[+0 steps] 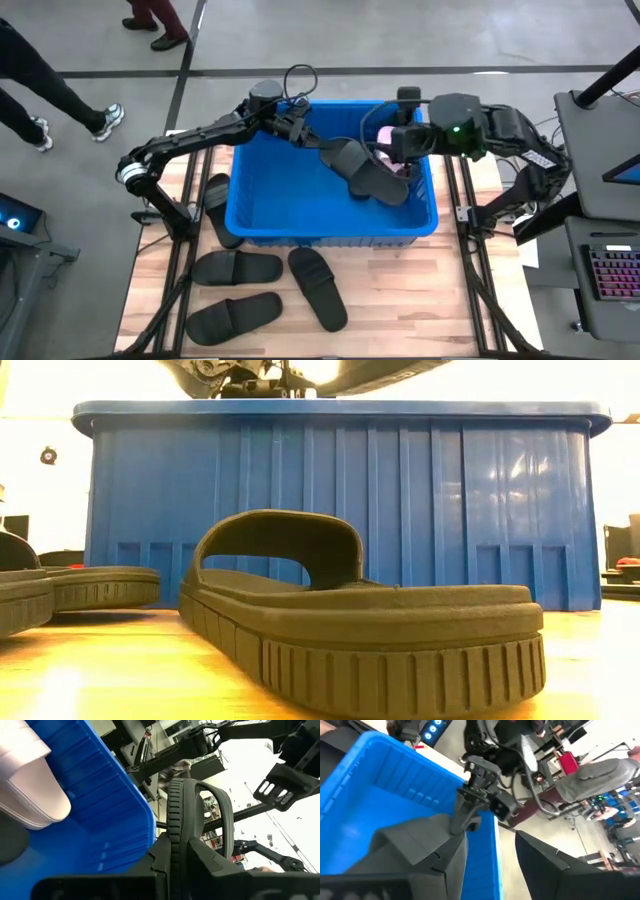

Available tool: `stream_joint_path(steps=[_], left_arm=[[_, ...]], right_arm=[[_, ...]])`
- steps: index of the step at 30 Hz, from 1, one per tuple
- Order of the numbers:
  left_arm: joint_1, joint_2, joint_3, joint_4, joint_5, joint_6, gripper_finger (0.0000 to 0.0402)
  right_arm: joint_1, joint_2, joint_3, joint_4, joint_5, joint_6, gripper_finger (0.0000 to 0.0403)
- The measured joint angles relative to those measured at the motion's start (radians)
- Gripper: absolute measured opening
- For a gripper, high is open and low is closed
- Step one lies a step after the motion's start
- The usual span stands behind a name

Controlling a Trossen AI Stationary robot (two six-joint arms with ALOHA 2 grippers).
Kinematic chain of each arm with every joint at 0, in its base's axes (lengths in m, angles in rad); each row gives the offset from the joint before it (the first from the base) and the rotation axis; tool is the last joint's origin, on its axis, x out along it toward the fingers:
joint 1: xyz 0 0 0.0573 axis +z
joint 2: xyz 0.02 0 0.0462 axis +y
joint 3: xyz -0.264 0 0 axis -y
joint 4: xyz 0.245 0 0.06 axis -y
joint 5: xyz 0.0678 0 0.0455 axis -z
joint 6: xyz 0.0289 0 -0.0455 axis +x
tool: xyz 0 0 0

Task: Pick and place slides into bin
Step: Stack the black slide on top of black slide into the blue bin

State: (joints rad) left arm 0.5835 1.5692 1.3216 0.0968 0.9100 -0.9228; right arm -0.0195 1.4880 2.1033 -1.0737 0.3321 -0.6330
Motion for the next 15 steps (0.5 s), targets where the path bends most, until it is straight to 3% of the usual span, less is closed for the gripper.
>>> stream_joint_path(steps=[7,15], left_arm=[[0.0,0.0,0.0,-0.001,0.002,0.014,0.0014],[0.0,0.0,0.0,-0.001,0.003,-0.01,0.0013]], right_arm=[[0.033,0.078,0.035,-0.186,0.001,0.003,0.021],[0.06,0.103,0.036,-0.172,0.005,-0.066,0.0221]])
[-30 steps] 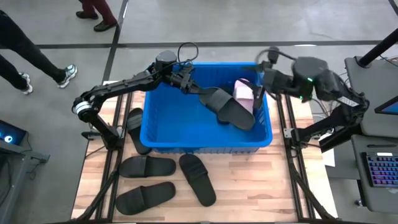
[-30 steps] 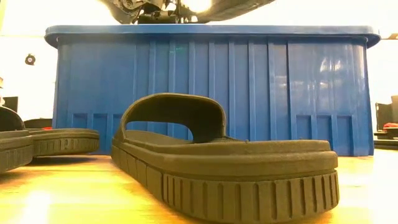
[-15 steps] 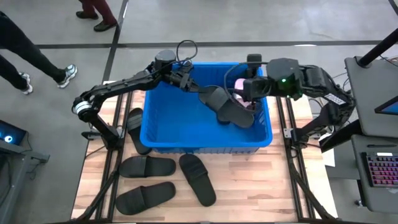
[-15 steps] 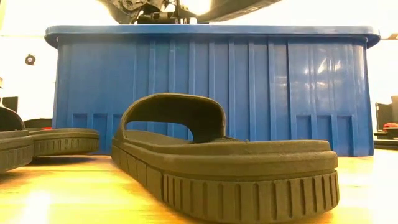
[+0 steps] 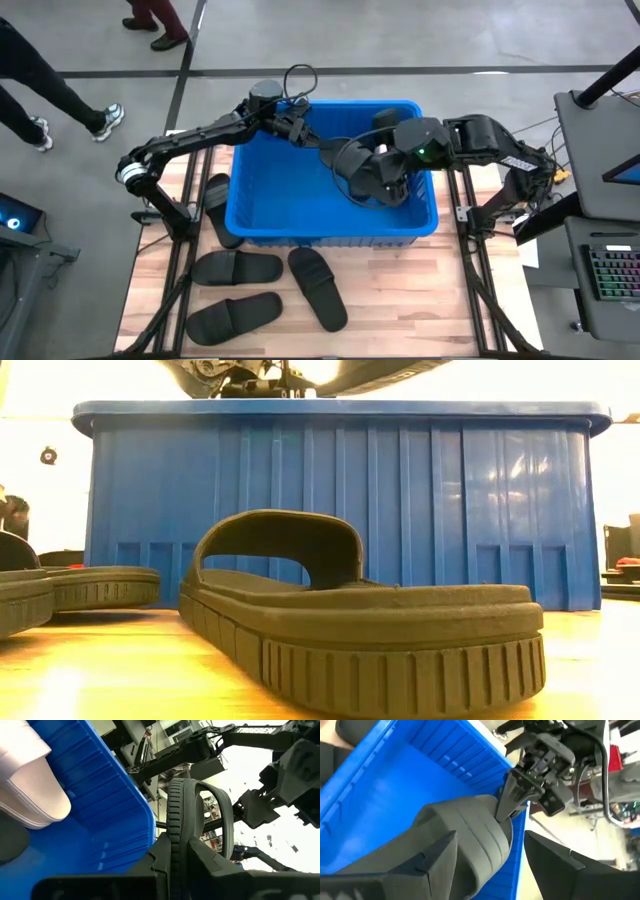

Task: Pick and place slides into bin
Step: Stack the black slide on top of black slide into the blue bin

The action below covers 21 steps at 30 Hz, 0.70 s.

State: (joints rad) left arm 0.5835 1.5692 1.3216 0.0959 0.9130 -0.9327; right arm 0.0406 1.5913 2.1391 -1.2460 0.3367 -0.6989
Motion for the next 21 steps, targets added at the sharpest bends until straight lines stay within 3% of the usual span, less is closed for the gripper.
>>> stream_joint_path(steps=[21], left_arm=[[-0.003,0.0,0.004,0.034,0.079,-0.03,0.0012]], right_arm=[[0.012,0.061,-0.01,0.009,0.004,-0.121,0.0219]])
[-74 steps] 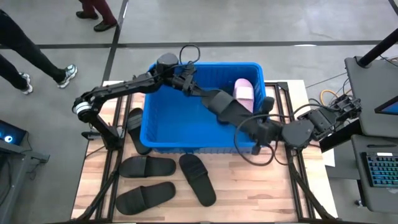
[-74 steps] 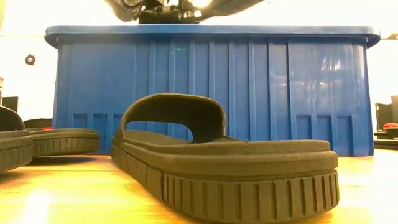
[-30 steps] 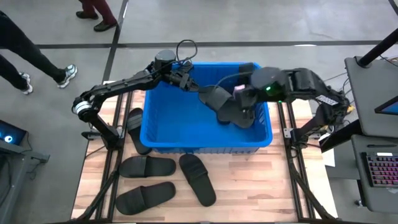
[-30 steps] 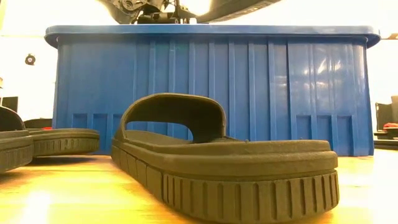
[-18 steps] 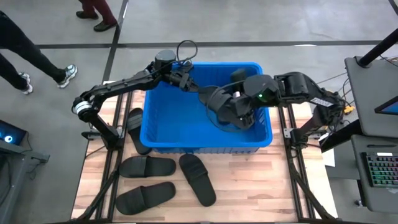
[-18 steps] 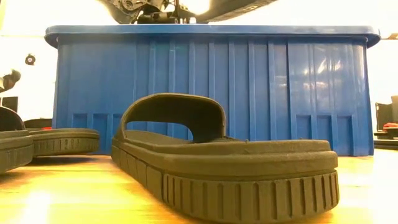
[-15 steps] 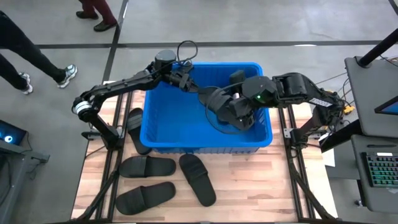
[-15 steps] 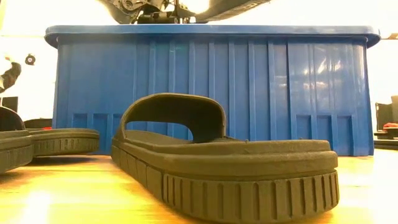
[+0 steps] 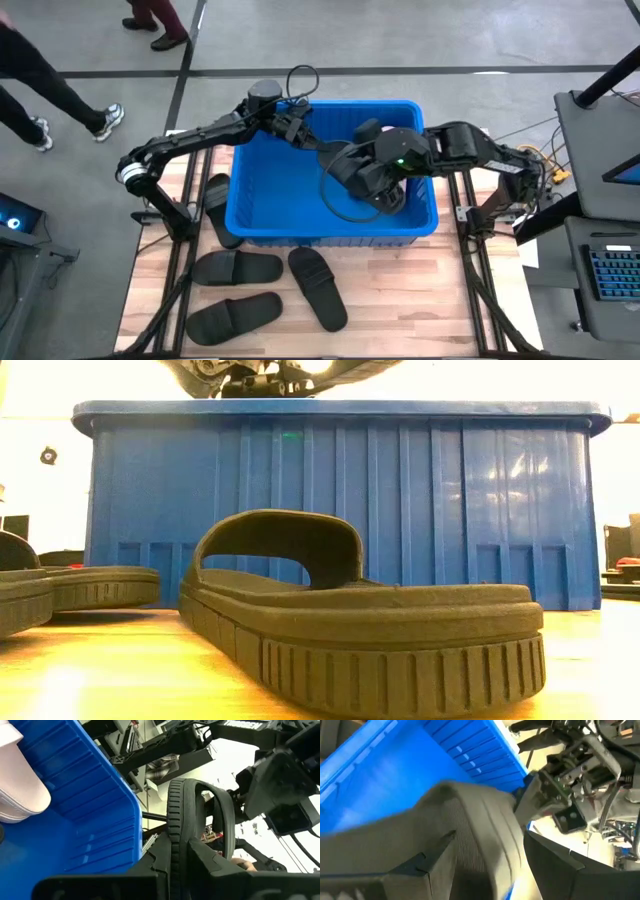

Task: Pick and place slides into bin
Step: Stack the black slide on top of black slide into the blue bin

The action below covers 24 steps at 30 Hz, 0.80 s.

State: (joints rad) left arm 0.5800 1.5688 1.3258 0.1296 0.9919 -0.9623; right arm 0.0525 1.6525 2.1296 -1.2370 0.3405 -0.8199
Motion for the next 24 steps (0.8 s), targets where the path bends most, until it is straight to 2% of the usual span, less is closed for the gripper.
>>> stream_joint_path(steps=[6,11,14,19,21,24], left_arm=[[0.001,0.0,0.002,0.003,0.0,0.0,0.0012],[0.0,0.0,-0.004,0.019,0.002,0.0,0.0012],[0.0,0.0,-0.004,0.021,0.003,0.0,0.0012],[0.001,0.0,-0.004,0.021,0.002,0.0,0.0012],[0.001,0.0,-0.003,0.021,0.002,0.0,0.0014],[0.001,0.0,-0.003,0.027,0.005,-0.001,0.0039]], right_arm=[[0.005,0.026,0.002,0.023,0.0,0.017,0.0209],[0.006,0.033,0.002,0.029,0.0,0.026,0.0177],[0.006,0.033,0.002,0.03,0.028,0.022,0.0149],[0.006,0.033,0.002,0.029,0.203,-0.009,0.009],[0.002,0.033,0.002,0.029,0.207,-0.011,0.0061],[0.002,0.033,0.002,0.029,0.207,0.008,0.0019]])
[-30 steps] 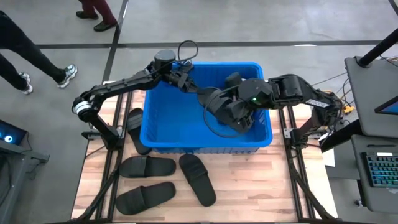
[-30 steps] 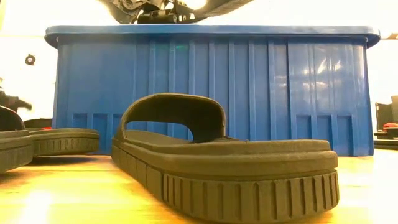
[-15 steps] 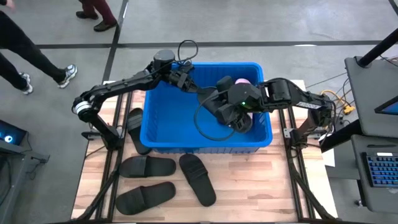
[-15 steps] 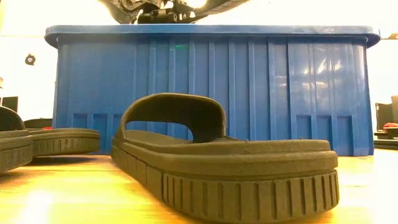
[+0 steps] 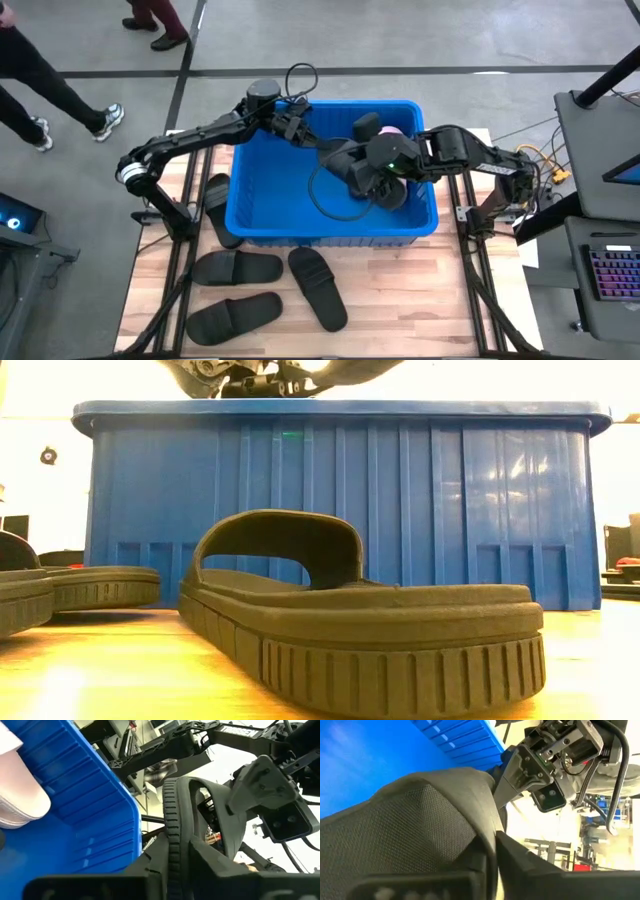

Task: Pick and place slides into bin
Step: Stack the black slide on top of black slide into the blue bin

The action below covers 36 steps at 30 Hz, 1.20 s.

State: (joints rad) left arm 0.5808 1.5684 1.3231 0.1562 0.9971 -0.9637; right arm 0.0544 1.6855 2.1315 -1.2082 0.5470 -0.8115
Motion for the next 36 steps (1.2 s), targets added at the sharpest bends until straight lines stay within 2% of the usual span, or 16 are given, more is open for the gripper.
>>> stream_joint_path(steps=[7,16,19,23,32,36], left_arm=[[-0.002,0.0,0.0,0.01,-0.003,0.071,0.0111],[0.007,0.0,-0.002,0.234,0.004,0.081,0.0196],[0.017,-0.002,0.001,0.259,0.001,0.082,0.0219],[0.034,-0.002,0.006,0.26,-0.009,0.084,0.0232],[0.101,-0.004,0.012,0.259,-0.022,0.088,0.0233],[0.114,-0.034,0.009,0.291,-0.109,0.112,0.0233]], right_arm=[[0.0,0.0,0.0,0.001,0.001,0.075,0.0011],[0.0,-0.044,0.0,0.0,0.005,0.16,0.001],[0.0,-0.072,0.0,-0.01,0.003,0.205,0.0009],[0.0,-0.104,0.0,-0.01,0.002,0.26,0.0009],[0.0,-0.121,0.0,-0.01,0.002,0.372,0.0009],[-0.006,-0.119,0.0,-0.01,0.013,0.483,0.0009]])
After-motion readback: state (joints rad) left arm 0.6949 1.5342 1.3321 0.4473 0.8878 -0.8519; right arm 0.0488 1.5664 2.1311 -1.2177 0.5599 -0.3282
